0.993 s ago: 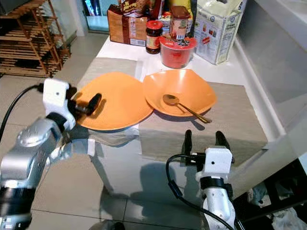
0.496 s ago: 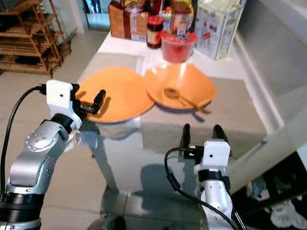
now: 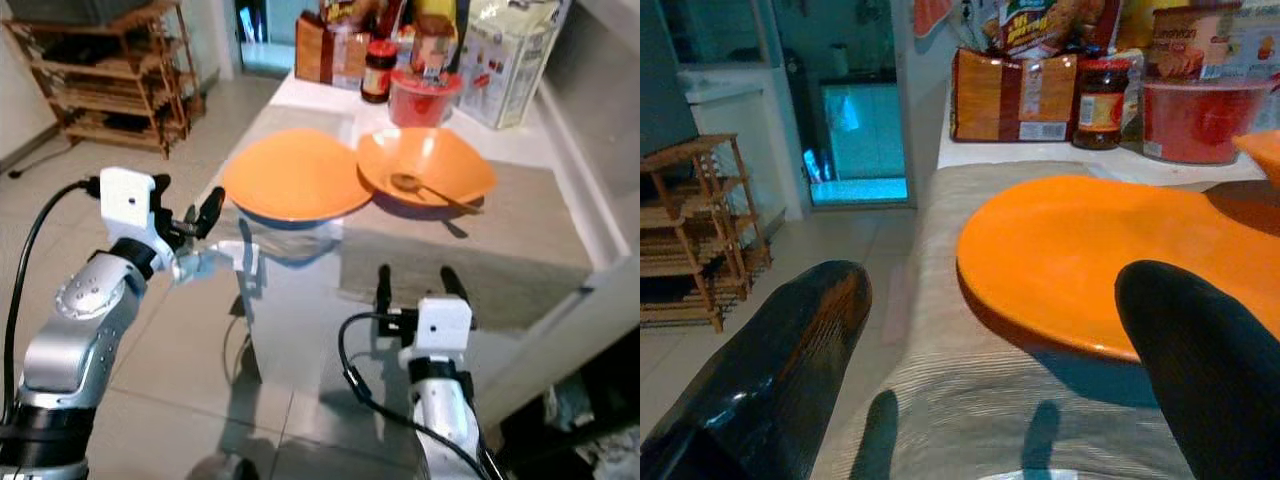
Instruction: Setting the table
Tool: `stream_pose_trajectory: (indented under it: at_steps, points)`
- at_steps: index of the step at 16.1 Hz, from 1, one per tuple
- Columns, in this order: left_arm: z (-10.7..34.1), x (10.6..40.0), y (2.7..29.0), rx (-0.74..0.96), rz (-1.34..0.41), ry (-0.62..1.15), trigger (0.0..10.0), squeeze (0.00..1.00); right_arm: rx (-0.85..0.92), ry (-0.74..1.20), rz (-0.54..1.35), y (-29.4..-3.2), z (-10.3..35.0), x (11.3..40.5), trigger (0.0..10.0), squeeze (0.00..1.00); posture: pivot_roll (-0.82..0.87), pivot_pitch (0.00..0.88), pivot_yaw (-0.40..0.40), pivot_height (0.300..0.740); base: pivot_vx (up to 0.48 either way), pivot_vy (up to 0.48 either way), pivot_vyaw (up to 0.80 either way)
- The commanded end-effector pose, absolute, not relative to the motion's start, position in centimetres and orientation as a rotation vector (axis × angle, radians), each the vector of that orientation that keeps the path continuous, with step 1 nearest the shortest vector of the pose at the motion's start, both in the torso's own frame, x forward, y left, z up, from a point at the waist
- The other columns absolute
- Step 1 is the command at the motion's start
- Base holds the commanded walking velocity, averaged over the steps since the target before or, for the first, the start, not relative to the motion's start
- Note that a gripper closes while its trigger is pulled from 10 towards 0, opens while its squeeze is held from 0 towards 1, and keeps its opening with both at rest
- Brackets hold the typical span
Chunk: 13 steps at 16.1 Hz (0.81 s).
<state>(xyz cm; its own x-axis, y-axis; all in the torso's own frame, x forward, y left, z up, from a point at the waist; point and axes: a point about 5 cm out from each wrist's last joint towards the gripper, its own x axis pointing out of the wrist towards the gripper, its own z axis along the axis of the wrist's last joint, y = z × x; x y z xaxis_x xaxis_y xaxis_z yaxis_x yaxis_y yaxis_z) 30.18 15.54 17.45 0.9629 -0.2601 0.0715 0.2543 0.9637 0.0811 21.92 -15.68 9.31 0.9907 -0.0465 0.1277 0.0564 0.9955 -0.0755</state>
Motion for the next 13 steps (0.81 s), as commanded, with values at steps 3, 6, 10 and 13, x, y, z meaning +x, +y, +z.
stream_pose_trajectory:
  at_steps: [3,6,10,13]
  points:
    - [18.3,30.1,14.6,0.07,-0.303,-0.125,10.0,0.0,-0.089,-0.126,-0.059,-16.0,9.2,21.9,10.0,0.0,-0.03,0.0,0.012,0.727,0.0,-0.48,0.0]
    - [18.5,30.2,14.6,0.055,-0.301,-0.134,10.0,0.0,-0.091,-0.124,-0.06,-16.0,9.1,22.0,10.0,0.0,-0.03,0.0,0.014,0.727,0.0,-0.465,0.0]
    - [18.4,30.3,14.9,0.047,-0.28,-0.126,10.0,0.0,-0.095,-0.151,-0.045,-15.8,9.9,22.9,10.0,0.0,-0.02,0.0,0.014,0.727,0.0,0.0,0.0]
    - [18.0,30.6,14.7,0.056,-0.284,-0.073,10.0,0.0,-0.086,-0.164,-0.024,-15.4,10.3,23.5,10.0,0.0,-0.02,0.0,0.014,0.727,0.0,0.0,0.0]
